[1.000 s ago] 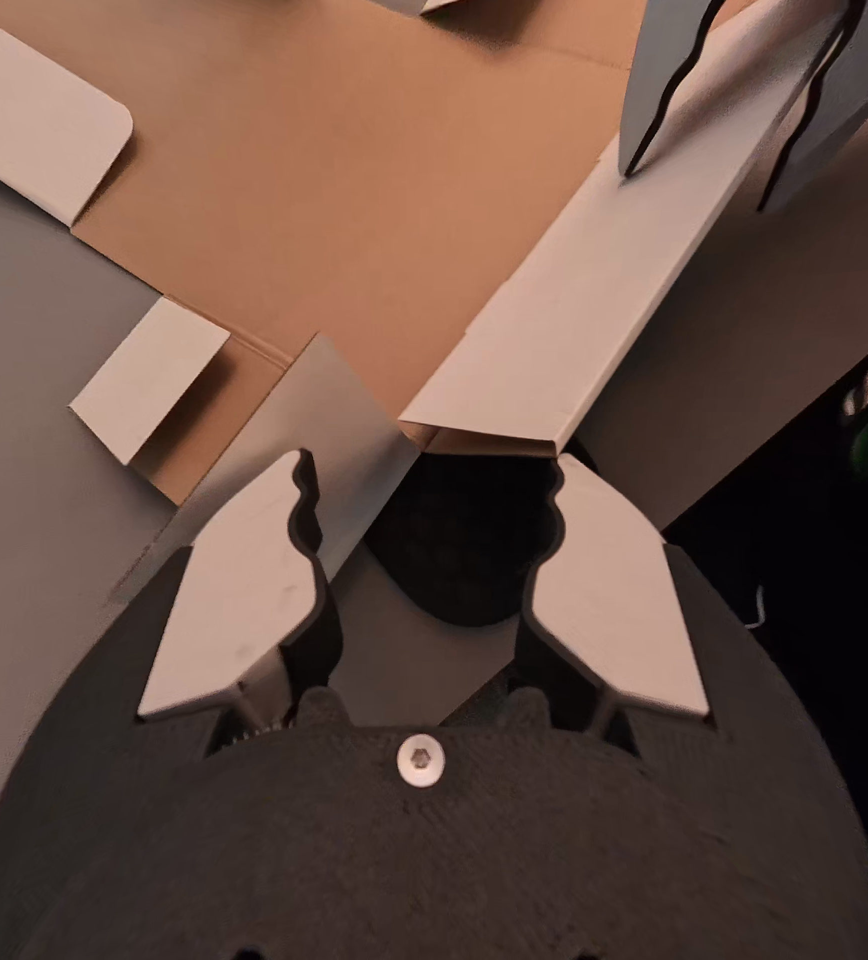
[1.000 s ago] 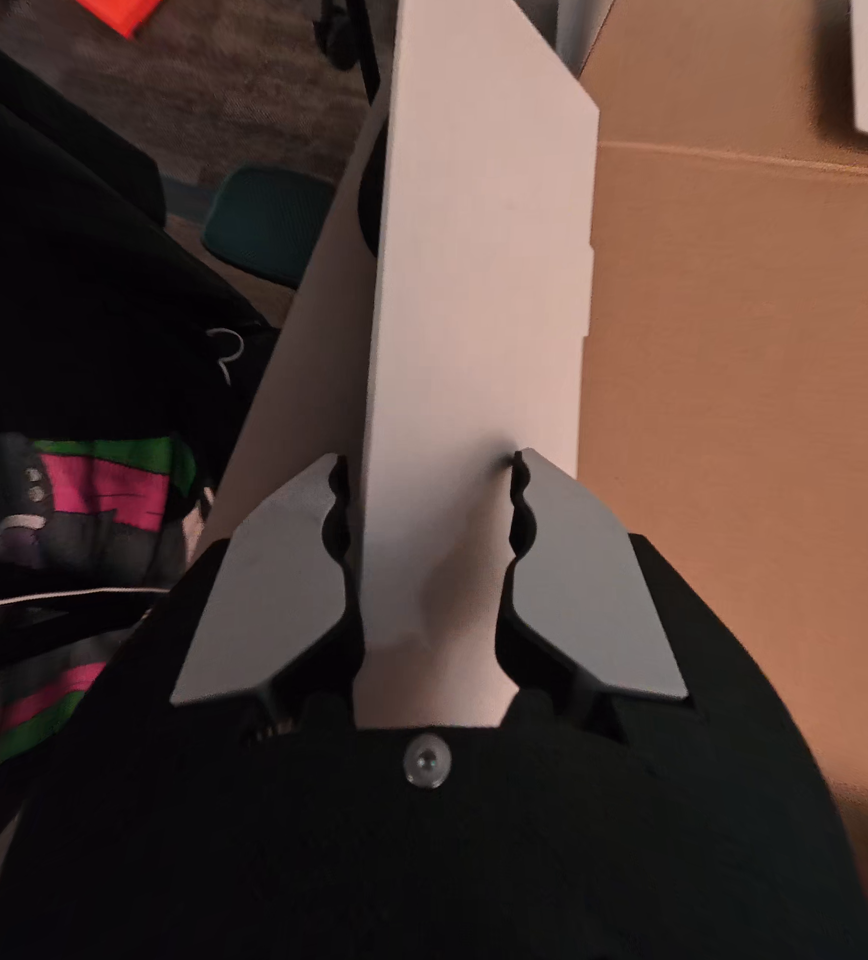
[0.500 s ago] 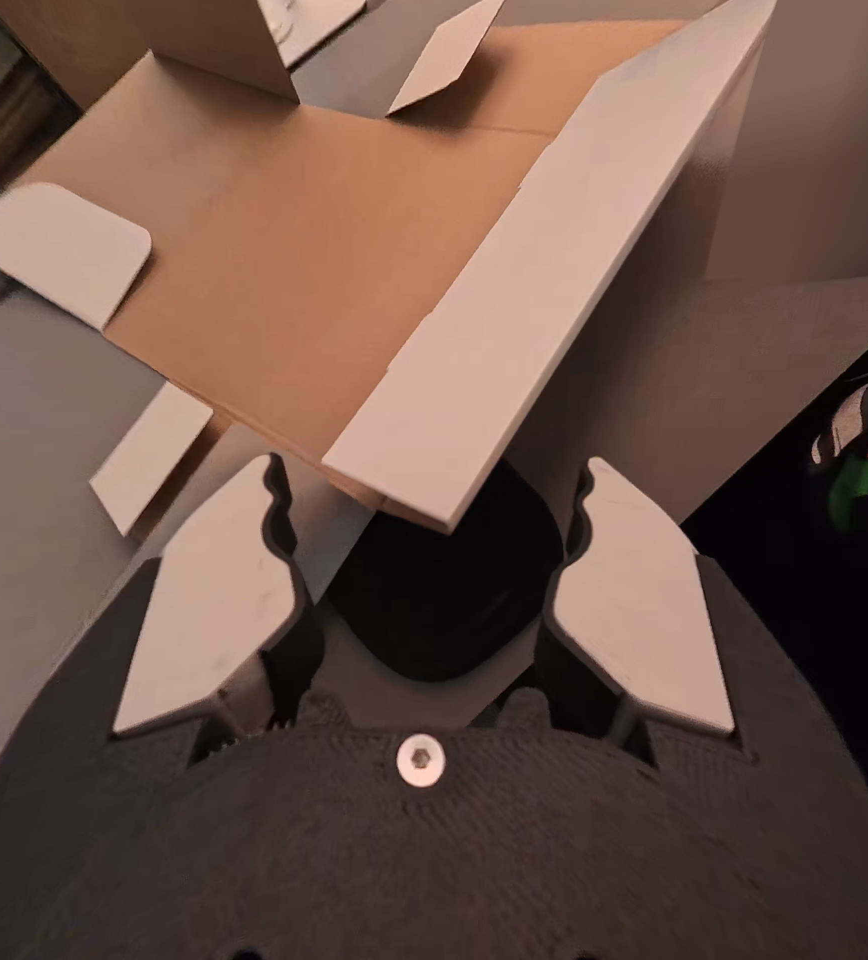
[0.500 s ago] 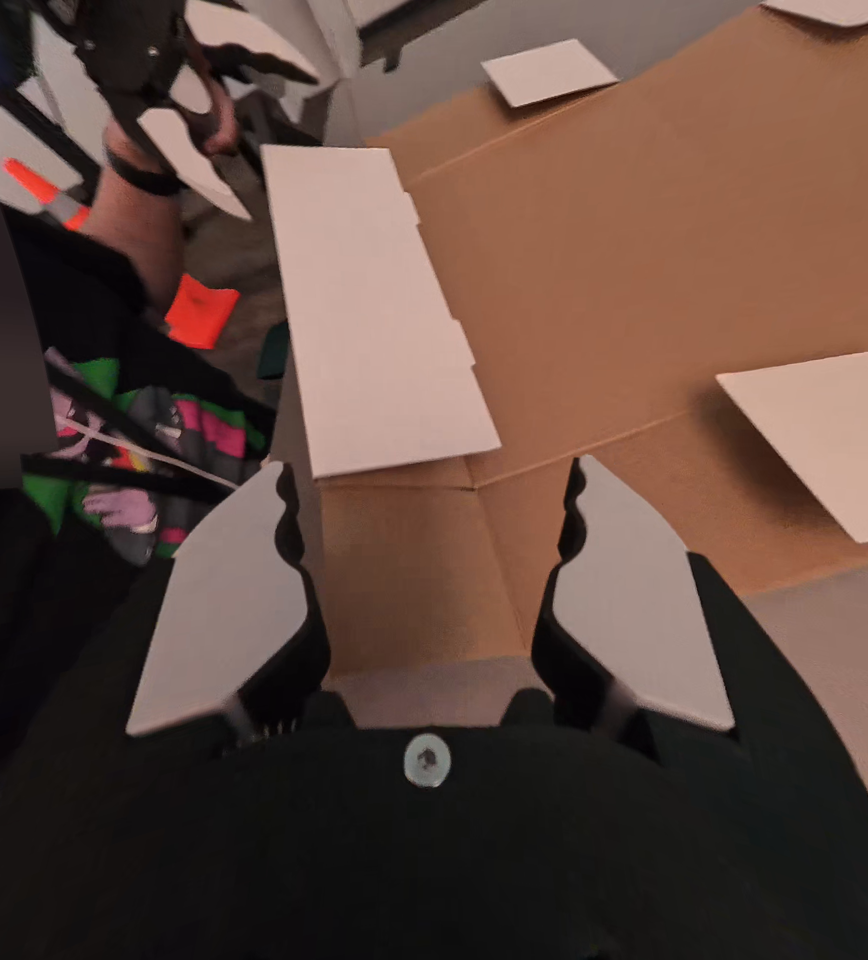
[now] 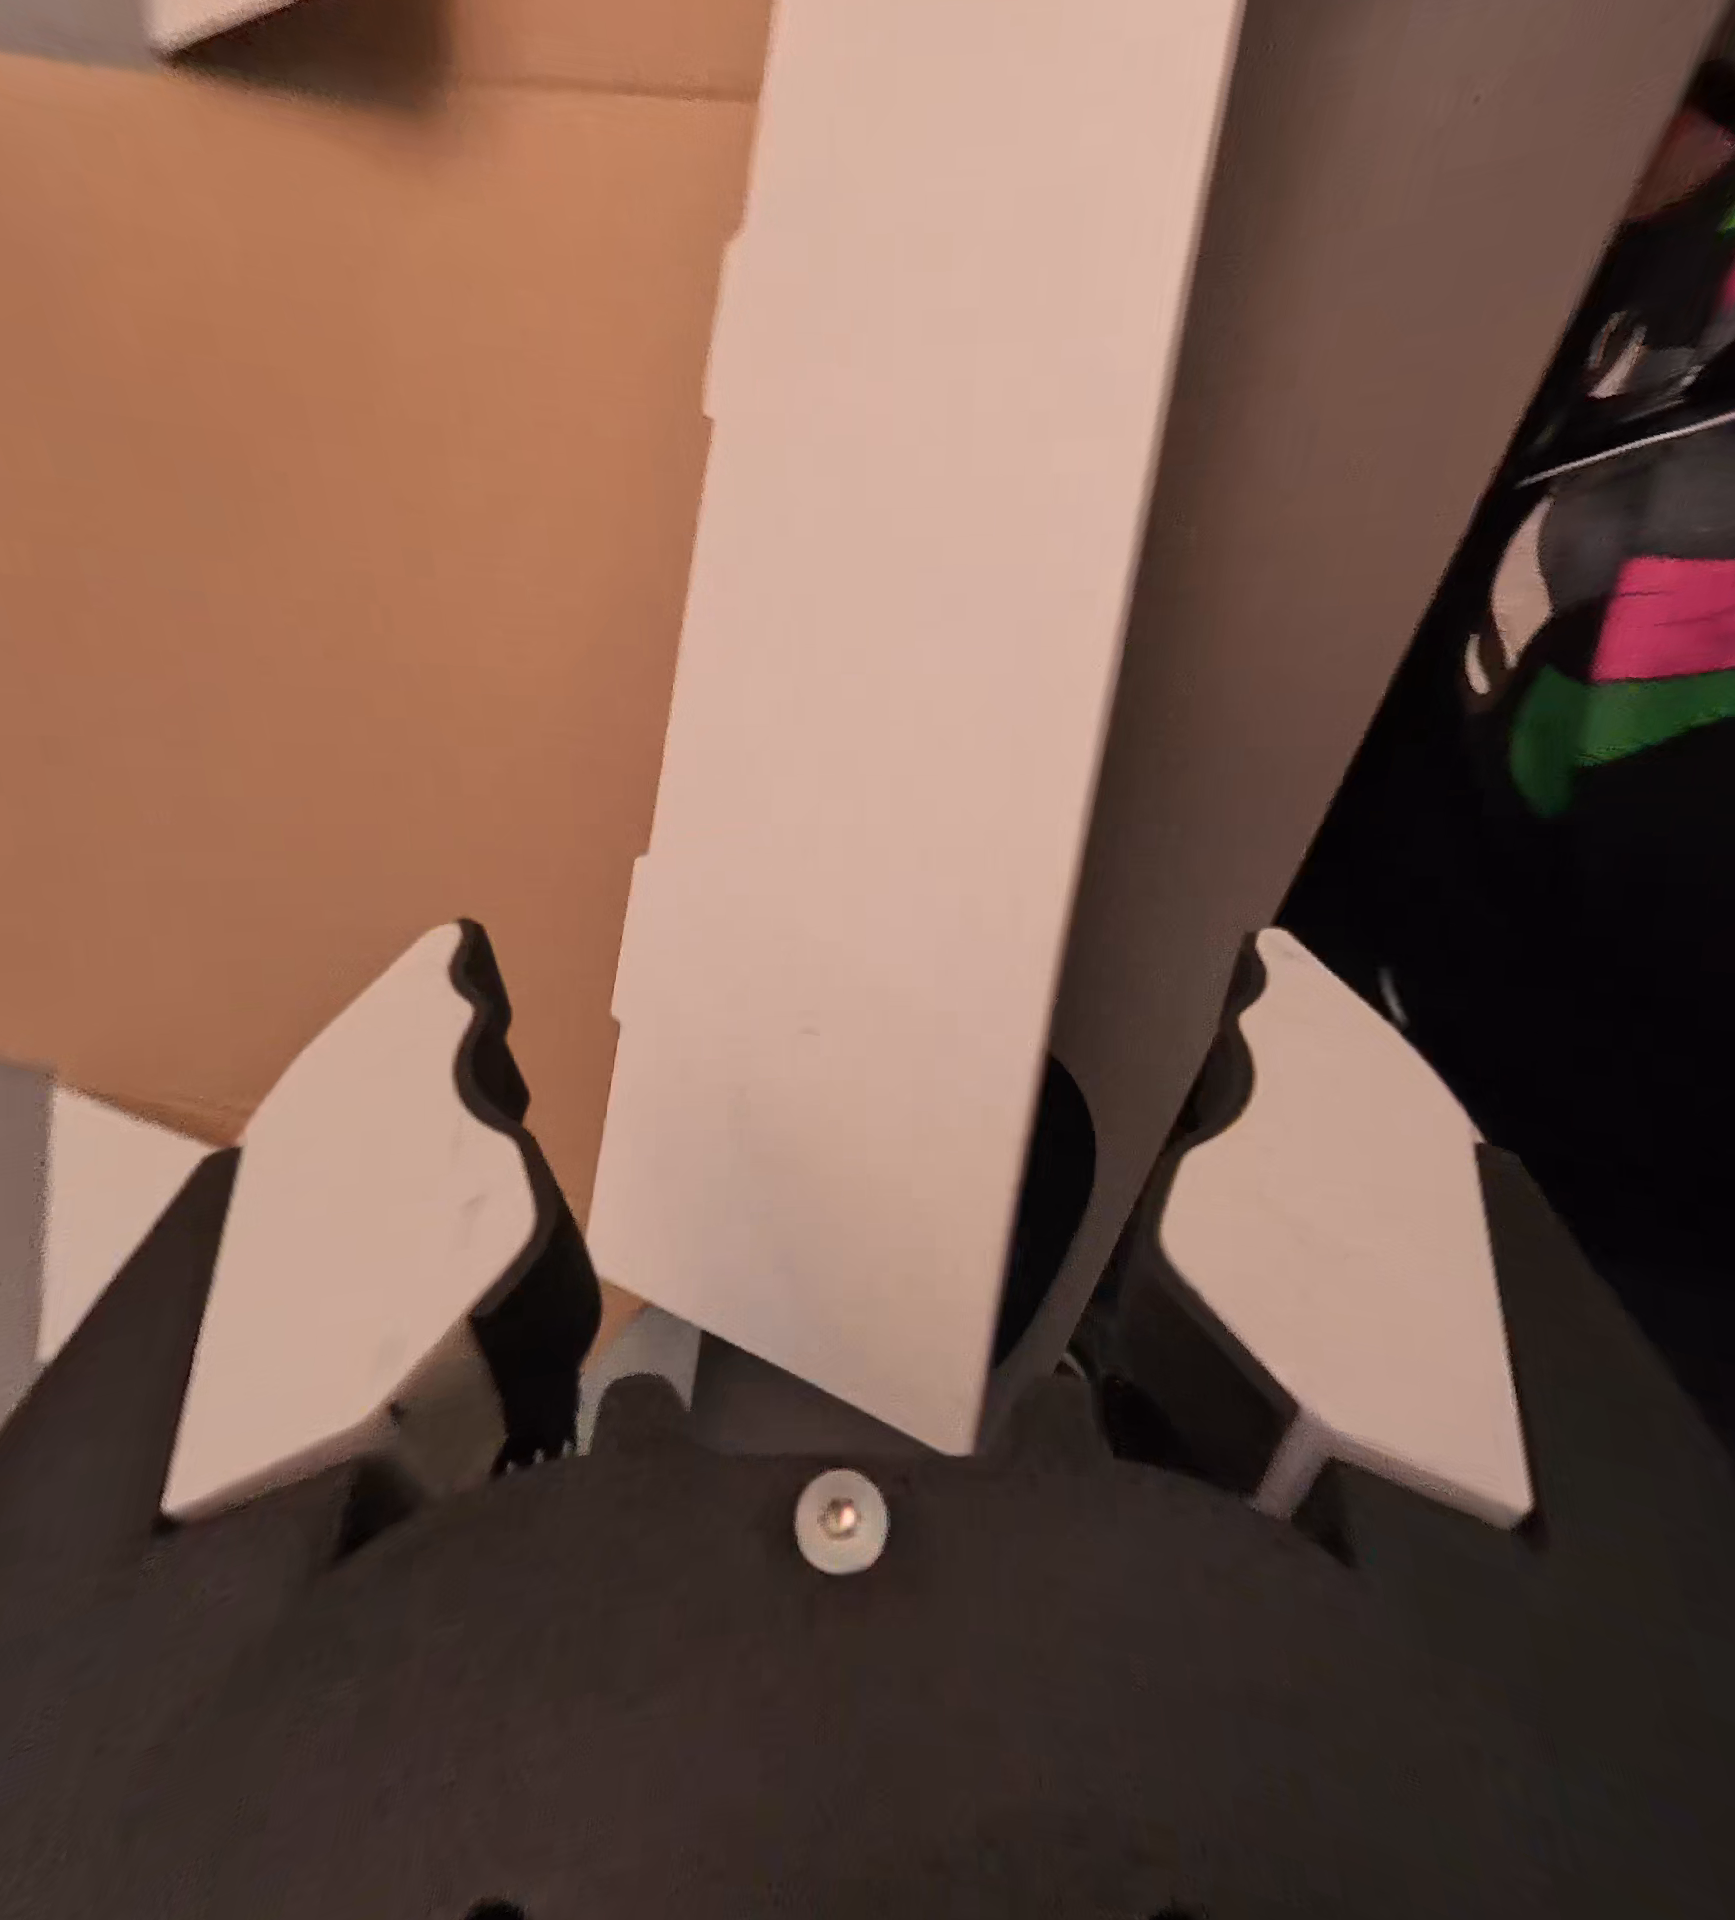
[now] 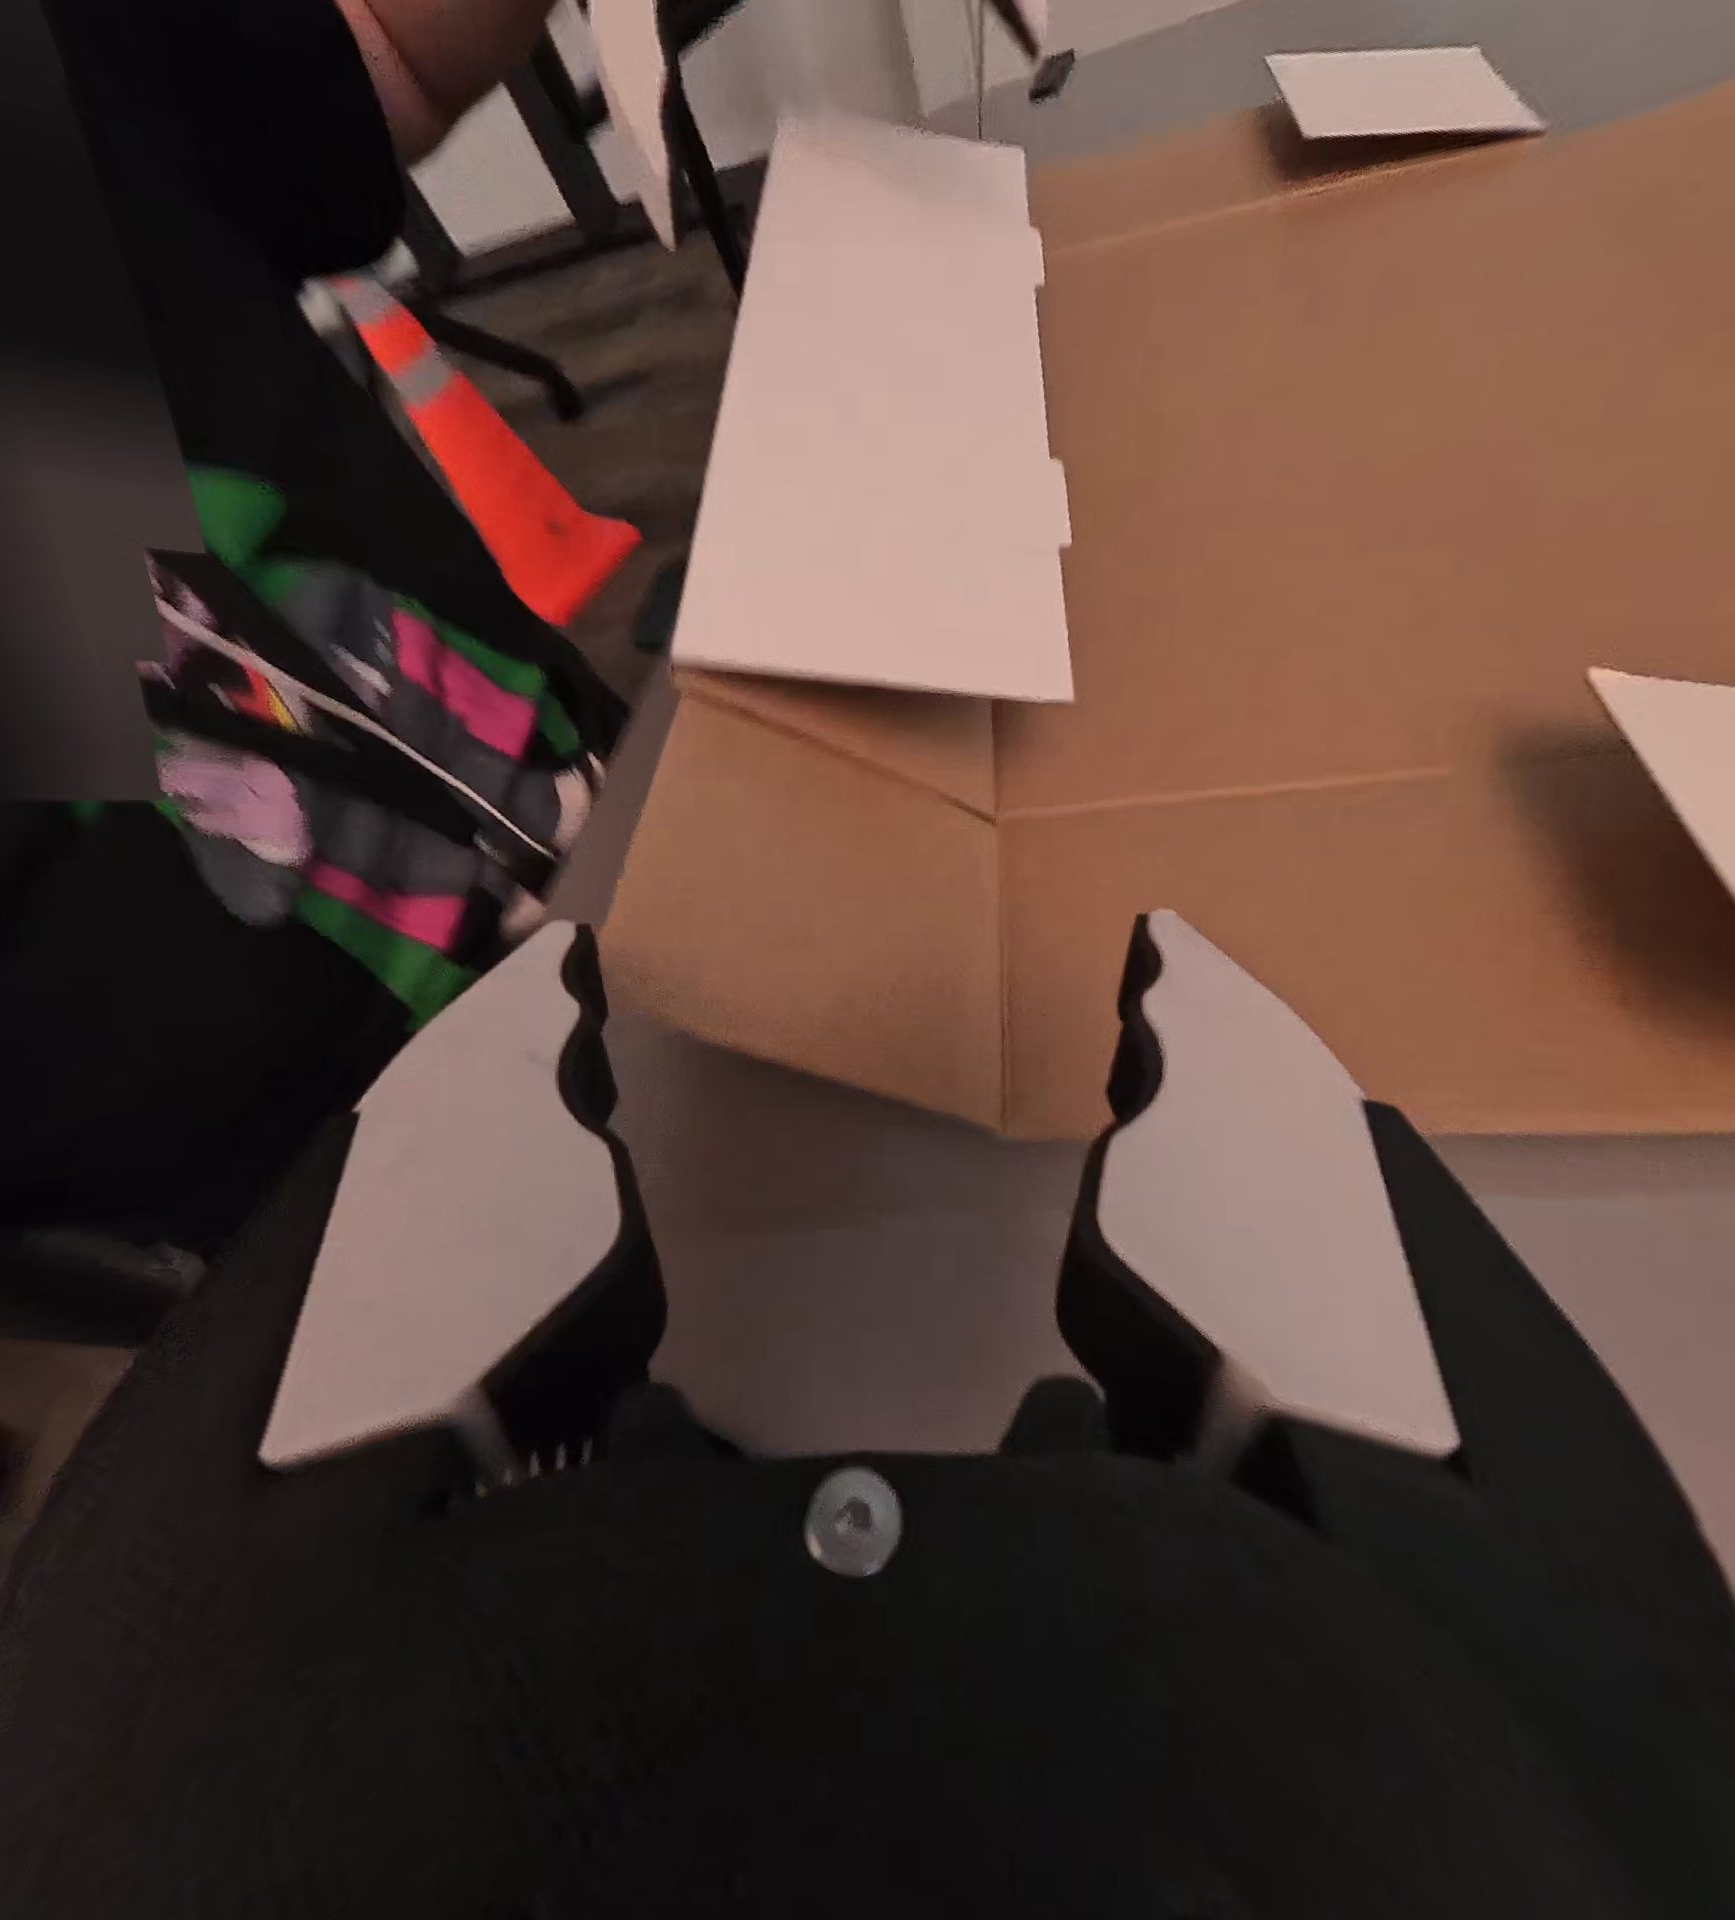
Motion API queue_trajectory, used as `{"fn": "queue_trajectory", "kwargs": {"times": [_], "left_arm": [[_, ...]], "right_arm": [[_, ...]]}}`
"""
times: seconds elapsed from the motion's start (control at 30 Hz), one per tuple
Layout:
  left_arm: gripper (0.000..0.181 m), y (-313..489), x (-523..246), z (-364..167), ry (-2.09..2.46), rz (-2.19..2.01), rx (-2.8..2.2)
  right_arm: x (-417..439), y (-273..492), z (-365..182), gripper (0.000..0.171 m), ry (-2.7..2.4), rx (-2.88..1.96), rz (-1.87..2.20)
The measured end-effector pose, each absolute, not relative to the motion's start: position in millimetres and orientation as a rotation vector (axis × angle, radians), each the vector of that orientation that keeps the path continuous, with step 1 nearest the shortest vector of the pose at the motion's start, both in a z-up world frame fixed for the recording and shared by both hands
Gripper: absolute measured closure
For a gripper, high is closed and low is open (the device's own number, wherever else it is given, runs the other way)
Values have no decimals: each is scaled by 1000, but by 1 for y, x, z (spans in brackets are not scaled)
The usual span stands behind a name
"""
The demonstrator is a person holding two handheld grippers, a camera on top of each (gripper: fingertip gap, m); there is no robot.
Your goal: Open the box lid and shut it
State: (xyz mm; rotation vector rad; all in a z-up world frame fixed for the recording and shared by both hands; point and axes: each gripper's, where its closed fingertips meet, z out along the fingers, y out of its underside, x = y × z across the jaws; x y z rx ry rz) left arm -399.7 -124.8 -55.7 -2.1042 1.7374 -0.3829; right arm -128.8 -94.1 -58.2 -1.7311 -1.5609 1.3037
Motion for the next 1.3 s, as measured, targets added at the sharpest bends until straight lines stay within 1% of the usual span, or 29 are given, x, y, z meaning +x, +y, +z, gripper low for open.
{"fn": "queue_trajectory", "kwargs": {"times": [0.13,0.17,0.27,0.33,0.43,0.5,0.57,0.63,0.7,0.77,0.8,0.87,0.9,0.97,1.03,1.07,1.13,1.17,1.23,1.27,1.3], "left_arm": [[57,-108,-405,-71,1860,-590,-2336],[59,-105,-404,-75,1863,-653,-2376],[60,-99,-401,-85,1849,-822,-2466],[63,-98,-400,-91,1845,-930,-2513],[74,-96,-397,-88,1815,-1046,-2585],[77,-94,-392,-84,1831,-1065,-2568],[81,-96,-388,-79,1876,-1070,-2532],[89,-99,-381,-69,1901,-1085,-2493],[98,-102,-372,-53,1888,-1112,-2419],[114,-102,-362,-31,1870,-1123,-2326],[119,-101,-359,-20,1869,-1113,-2296],[122,-99,-355,-8,1906,-1018,-2290],[116,-96,-355,-8,1949,-913,-2307],[112,-94,-355,-10,2067,-737,-2334],[107,-99,-348,-11,2159,-699,-2350],[121,-107,-344,-9,2213,-747,-2364],[168,-127,-341,-3,2315,-884,-2388],[179,-130,-339,-3,2340,-894,-2360],[179,-133,-340,-7,2386,-821,-2280],[179,-135,-341,-7,2392,-792,-2255],[179,-137,-341,-7,2388,-777,-2227]], "right_arm": [[-163,-78,-24,83,-1418,-1962,1739],[-173,-77,-27,83,-1424,-2009,1767],[-196,-76,-69,83,-1529,-2224,1614],[-208,-87,-84,85,-1541,-2344,1682],[-222,-97,-86,99,-1412,-2442,1906],[-229,-104,-86,108,-1376,-2449,2000],[-236,-105,-78,123,-1309,-2416,2113],[-243,-104,-58,138,-1202,-2294,2299],[-243,-103,-48,153,-1237,-2208,2243],[-243,-104,-36,168,-1355,-2088,2111],[-243,-104,-29,168,-1389,-2033,2049],[-247,-104,-8,168,-1424,-1912,1965],[-249,-104,1,168,-1453,-1856,1903],[-253,-104,17,167,-1494,-1766,1778],[-257,-106,28,167,-1512,-1712,1680],[-257,-106,30,167,-1522,-1702,1631],[-254,-106,29,166,-1532,-1674,1531],[-249,-108,31,162,-1544,-1616,1512],[-228,-108,39,136,-1518,-1468,1474],[-209,-109,42,130,-1506,-1382,1458],[-188,-106,37,129,-1494,-1332,1391]]}}
